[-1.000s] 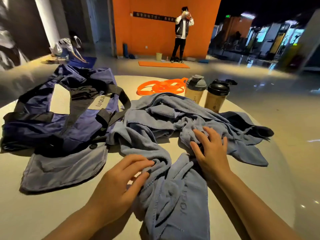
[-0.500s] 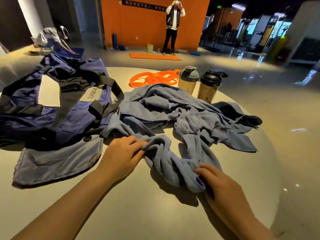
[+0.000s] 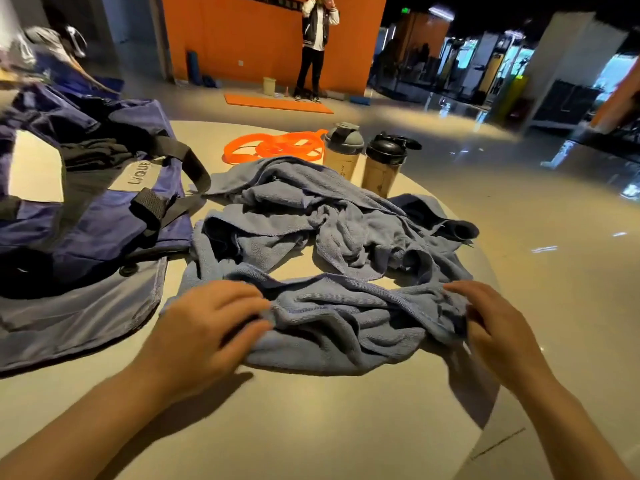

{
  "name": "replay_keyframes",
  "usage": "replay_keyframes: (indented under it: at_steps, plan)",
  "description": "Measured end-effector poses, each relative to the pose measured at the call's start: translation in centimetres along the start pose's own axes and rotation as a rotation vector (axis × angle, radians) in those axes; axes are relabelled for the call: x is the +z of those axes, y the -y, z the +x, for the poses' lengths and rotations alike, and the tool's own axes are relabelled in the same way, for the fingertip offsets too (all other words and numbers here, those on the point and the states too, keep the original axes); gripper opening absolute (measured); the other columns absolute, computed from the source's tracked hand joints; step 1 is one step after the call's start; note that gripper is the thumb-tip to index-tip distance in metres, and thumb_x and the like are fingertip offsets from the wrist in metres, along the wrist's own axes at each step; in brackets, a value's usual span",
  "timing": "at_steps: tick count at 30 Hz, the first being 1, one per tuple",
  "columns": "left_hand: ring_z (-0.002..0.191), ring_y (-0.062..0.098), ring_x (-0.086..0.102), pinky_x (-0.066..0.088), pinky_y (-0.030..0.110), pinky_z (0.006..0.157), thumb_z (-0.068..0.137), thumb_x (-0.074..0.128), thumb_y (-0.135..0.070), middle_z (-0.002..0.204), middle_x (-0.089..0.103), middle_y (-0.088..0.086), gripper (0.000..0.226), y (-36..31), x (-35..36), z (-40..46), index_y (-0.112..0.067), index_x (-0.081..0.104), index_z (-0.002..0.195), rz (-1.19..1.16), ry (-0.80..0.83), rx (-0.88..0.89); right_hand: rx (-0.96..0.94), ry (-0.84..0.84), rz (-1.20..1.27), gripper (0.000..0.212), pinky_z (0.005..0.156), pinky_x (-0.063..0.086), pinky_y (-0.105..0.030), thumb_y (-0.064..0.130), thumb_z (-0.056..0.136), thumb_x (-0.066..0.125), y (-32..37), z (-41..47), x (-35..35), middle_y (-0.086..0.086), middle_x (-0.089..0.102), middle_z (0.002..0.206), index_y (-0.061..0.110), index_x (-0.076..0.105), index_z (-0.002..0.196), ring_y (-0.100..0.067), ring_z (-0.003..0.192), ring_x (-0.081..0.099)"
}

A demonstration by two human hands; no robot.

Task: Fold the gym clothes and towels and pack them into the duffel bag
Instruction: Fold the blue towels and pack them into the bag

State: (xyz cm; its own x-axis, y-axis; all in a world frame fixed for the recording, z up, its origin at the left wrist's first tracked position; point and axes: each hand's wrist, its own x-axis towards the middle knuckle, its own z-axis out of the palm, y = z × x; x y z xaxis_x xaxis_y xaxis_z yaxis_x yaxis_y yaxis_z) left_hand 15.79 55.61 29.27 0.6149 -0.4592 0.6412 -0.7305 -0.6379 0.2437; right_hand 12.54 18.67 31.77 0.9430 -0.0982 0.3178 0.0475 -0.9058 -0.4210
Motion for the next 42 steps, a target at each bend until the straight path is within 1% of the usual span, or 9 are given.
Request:
replay_keyframes:
  at_steps: [4,8,15,19,24,28,34,39,42]
  plan:
    - [0.105,0.018,0.06,0.048,0.035,0.09,0.094,0.029,-0.06,0.117,0.065,-0.001,0.06,4.1,-1.2,-0.3,-0.019,0.067,0.117,0.116,0.087,-0.182,-0.233,0.13,0.019,0.051,0.103,0.04,-0.03,0.052,0.089,0.031,5.1,-1.8,2.2,0.009,0.055,0.13,0.03,0.057,0.127,-0.007,0.119,0.047]
    - [0.106,-0.007,0.046,0.035,0.011,0.086,0.082,0.02,-0.081,0.114,0.056,-0.022,0.075,5.0,-1.1,-1.2,-0.032,0.067,0.114,-0.033,0.23,-0.268,-0.198,0.315,-0.207,0.087,0.119,0.01,-0.041,0.088,0.071,0.005,4.9,-1.7,5.9,0.015,0.024,0.153,0.046,0.035,0.14,-0.01,0.142,0.015]
    - [0.085,-0.002,0.055,0.046,0.022,0.069,0.087,0.033,-0.07,0.092,0.063,-0.02,0.052,5.2,-2.4,-0.8,-0.03,0.065,0.098,-0.053,0.226,-0.169,-0.161,0.23,-0.111,0.074,0.108,0.034,-0.054,0.074,0.087,0.009,2.6,-0.1,6.1,0.007,0.051,0.138,0.036,0.06,0.125,-0.019,0.129,0.043]
    - [0.076,-0.006,0.056,0.042,0.014,0.057,0.087,0.04,-0.052,0.078,0.061,-0.024,0.02,3.4,-4.1,0.2,-0.04,0.055,0.091,-0.165,0.085,-0.219,-0.14,0.195,-0.033,0.047,0.107,0.029,-0.03,0.052,0.097,0.03,2.6,0.4,5.2,0.014,0.053,0.126,0.029,0.063,0.119,-0.006,0.118,0.044]
    - [0.086,0.001,0.061,0.048,0.016,0.069,0.08,0.052,-0.061,0.093,0.063,-0.023,0.027,2.1,-7.7,1.2,-0.042,0.06,0.097,-0.185,0.107,-0.173,-0.087,0.092,0.12,0.03,0.059,0.034,-0.029,0.041,0.099,0.041,3.5,1.5,3.3,0.007,0.055,0.071,0.023,0.055,0.08,-0.008,0.066,0.05]
    - [0.088,-0.004,0.059,0.049,0.02,0.064,0.076,0.049,-0.062,0.097,0.06,-0.029,0.032,2.0,-9.8,1.0,-0.049,0.056,0.104,-0.018,0.258,-0.165,-0.085,-0.065,0.243,0.015,0.062,0.039,-0.015,0.022,0.098,0.042,4.8,2.6,1.2,0.005,0.056,0.08,0.02,0.056,0.093,-0.005,0.074,0.054]
    - [0.111,0.015,0.062,0.056,0.035,0.078,0.097,0.034,-0.056,0.137,0.054,-0.01,0.041,-0.8,-10.9,-2.8,-0.035,0.068,0.109,0.138,0.2,-0.031,-0.085,0.175,0.421,0.076,0.063,0.046,-0.024,0.096,0.059,0.029,4.2,0.0,-0.5,0.002,0.061,0.067,0.031,0.066,0.071,-0.016,0.073,0.058]
    - [0.098,-0.006,0.062,0.052,0.018,0.075,0.093,0.049,-0.058,0.11,0.062,-0.027,0.026,-3.8,-9.8,-6.4,-0.043,0.067,0.105,-0.248,0.38,-0.078,-0.18,0.244,0.156,0.086,0.058,0.046,-0.018,0.091,0.07,0.016,4.7,-1.0,0.9,0.007,0.063,0.067,0.022,0.067,0.074,-0.01,0.068,0.058]
    - [0.107,-0.006,0.059,0.047,0.017,0.084,0.088,0.05,-0.066,0.114,0.061,-0.028,0.034,-3.4,-8.9,-6.7,-0.046,0.062,0.112,-0.291,0.414,-0.203,-0.304,0.292,0.095,0.053,0.074,0.05,-0.018,0.074,0.081,0.025,7.7,-0.8,2.2,0.021,0.061,0.098,0.039,0.06,0.098,0.005,0.085,0.055]
